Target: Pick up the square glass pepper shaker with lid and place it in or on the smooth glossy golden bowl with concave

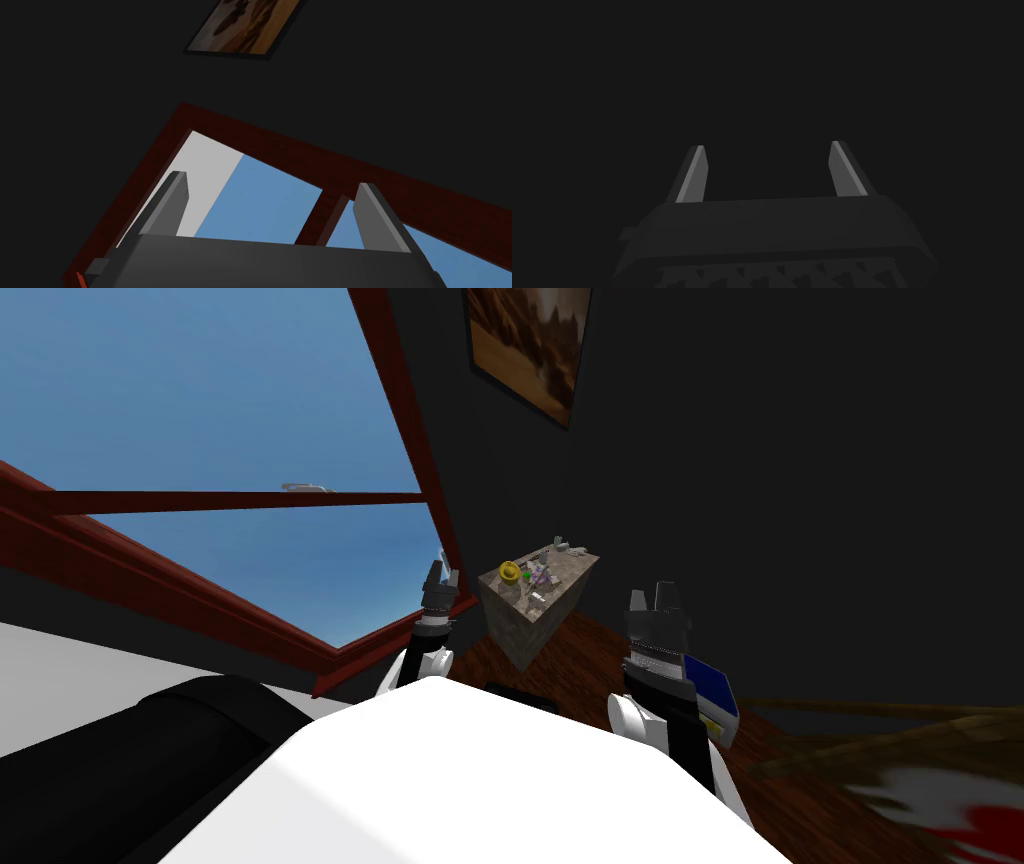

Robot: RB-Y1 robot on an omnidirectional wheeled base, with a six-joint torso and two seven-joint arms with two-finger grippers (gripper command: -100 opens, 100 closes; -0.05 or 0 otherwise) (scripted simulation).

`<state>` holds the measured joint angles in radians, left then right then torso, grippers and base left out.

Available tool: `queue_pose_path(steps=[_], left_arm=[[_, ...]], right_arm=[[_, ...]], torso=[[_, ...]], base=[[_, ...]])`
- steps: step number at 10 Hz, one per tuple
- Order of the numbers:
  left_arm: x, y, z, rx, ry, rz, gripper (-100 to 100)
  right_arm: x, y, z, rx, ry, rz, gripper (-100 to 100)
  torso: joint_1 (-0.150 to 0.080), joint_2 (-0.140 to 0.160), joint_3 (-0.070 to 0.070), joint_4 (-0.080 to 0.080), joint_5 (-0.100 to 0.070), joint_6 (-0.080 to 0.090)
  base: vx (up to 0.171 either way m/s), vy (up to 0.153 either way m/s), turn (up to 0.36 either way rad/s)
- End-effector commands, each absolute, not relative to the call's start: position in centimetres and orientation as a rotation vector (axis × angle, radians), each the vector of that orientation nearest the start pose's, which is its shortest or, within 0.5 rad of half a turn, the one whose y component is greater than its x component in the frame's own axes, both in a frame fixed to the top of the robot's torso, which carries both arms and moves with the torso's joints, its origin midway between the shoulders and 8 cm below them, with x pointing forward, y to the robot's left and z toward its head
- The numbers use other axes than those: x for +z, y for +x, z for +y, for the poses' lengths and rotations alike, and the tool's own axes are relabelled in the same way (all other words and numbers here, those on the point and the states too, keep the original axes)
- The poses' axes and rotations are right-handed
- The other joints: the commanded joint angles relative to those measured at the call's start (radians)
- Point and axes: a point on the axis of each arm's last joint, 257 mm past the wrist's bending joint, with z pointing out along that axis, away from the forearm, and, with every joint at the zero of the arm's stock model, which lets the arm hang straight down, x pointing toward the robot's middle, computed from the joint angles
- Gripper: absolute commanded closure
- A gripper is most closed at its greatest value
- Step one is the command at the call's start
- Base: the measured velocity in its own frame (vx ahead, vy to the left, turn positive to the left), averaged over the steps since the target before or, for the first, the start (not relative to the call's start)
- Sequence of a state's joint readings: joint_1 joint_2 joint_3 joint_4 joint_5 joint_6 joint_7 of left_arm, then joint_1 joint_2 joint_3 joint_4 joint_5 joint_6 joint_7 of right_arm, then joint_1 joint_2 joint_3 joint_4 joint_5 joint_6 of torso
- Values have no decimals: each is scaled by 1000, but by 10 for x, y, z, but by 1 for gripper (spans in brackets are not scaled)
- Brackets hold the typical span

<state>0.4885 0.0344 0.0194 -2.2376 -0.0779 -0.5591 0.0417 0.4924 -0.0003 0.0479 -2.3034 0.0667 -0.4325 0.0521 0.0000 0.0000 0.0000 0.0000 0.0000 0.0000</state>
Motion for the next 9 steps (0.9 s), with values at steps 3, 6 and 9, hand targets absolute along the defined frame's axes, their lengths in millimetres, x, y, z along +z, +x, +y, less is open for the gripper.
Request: queue_pose_path(steps=[3, 6, 9], left_arm=[[20, 344, 271, -1287, -574, 659, 0], [20, 344, 271, -1287, -574, 659, 0], [20, 344, 271, -1287, -574, 659, 0]], right_arm=[[2, 363, -240, 1276, 600, 809, -100], [-21, 370, -227, 1293, 591, 911, -100], [-52, 376, -214, 1308, 591, 1032, -100]], torso=[[0, 0, 0, 0, 0, 0], [1, 0, 0, 0, 0, 0], [1, 0, 0, 0, 0, 0]], base=[[1, 8, 80], [-1, 14, 86], [-3, 16, 119]])
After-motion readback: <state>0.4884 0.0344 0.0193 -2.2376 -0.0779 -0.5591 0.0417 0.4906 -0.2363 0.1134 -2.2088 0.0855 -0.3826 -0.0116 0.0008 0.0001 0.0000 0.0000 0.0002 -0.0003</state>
